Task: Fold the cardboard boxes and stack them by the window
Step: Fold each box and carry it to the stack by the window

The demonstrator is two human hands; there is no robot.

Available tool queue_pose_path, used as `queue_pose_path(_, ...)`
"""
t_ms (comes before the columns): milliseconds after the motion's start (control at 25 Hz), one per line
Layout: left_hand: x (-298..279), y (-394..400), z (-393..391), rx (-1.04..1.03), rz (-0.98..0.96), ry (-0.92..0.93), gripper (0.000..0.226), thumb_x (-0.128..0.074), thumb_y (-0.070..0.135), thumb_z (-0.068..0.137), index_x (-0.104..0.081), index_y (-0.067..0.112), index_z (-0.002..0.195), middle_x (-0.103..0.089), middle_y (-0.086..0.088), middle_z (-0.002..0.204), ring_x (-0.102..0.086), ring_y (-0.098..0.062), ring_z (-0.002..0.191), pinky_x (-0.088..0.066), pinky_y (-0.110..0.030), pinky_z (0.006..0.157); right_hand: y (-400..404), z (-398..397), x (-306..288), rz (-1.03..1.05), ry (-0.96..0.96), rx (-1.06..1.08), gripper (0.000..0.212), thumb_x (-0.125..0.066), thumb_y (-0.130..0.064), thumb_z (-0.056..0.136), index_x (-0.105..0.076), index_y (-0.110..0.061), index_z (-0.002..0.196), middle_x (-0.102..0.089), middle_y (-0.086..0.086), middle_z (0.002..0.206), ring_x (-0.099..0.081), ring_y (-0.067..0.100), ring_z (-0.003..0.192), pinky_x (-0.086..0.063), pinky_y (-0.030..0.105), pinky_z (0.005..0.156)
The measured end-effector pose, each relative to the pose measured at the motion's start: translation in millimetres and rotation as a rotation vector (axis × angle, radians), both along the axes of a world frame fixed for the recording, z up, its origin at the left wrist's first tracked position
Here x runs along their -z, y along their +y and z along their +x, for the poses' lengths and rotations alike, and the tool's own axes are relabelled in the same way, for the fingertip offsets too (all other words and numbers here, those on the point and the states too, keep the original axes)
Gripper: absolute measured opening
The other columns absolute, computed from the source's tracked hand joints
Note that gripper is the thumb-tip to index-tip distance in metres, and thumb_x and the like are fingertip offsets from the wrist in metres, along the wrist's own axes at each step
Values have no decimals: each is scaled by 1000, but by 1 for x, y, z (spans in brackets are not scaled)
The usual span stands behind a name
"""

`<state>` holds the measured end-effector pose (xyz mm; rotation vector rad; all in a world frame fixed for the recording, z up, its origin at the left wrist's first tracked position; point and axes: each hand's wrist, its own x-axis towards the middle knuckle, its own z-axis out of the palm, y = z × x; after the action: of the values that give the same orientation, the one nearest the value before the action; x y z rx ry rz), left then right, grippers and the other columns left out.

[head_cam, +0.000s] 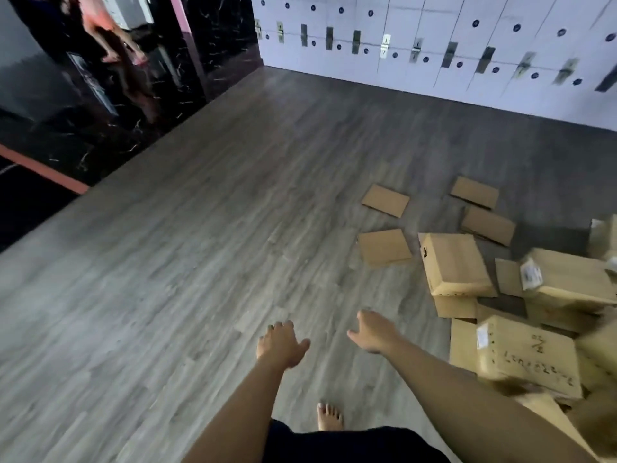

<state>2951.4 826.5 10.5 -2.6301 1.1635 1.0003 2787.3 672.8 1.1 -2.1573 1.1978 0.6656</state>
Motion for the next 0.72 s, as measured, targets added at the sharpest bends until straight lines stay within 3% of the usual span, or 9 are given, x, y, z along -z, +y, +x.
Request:
queue_pose_path(160, 4, -68, 42, 82, 29, 17, 68, -48, 58, 95, -39, 16, 146, -45, -9, 147, -42, -28, 135, -39, -44, 106, -58, 37, 1, 26, 24, 65, 66, -48, -52, 100, -35, -9, 148, -48, 10, 145, -53, 28, 126, -47, 37, 99)
queue_pose_path(320, 18, -157, 92, 257, 112, 11, 70, -47, 58, 95, -36, 15, 149, -43, -10, 150, -39, -28, 138, -39, -43, 109, -117, 59, 6, 39, -10, 266, 65, -48, -51, 100, -35, -12, 149, -46, 9, 148, -52, 26, 128, -45, 36, 102)
queue_pose_path(560, 15, -307, 154, 489, 18, 51, 66, -47, 56, 97, -36, 15, 147, -42, -10, 149, -38, -29, 138, -41, -42, 106, -197, 79, -2, 28, 34, 546, 68, -44, -53, 99, -32, -10, 150, -44, 10, 149, -48, 27, 131, -42, 36, 105)
queue_pose_path(720, 9, -385, 174, 574, 26, 82, 65, -47, 56, 96, -39, 14, 145, -44, -10, 148, -39, -29, 137, -42, -43, 104, -245, 106, -9, 48, -41, 715, 66, -45, -51, 99, -33, -11, 150, -44, 8, 150, -48, 26, 132, -40, 35, 104)
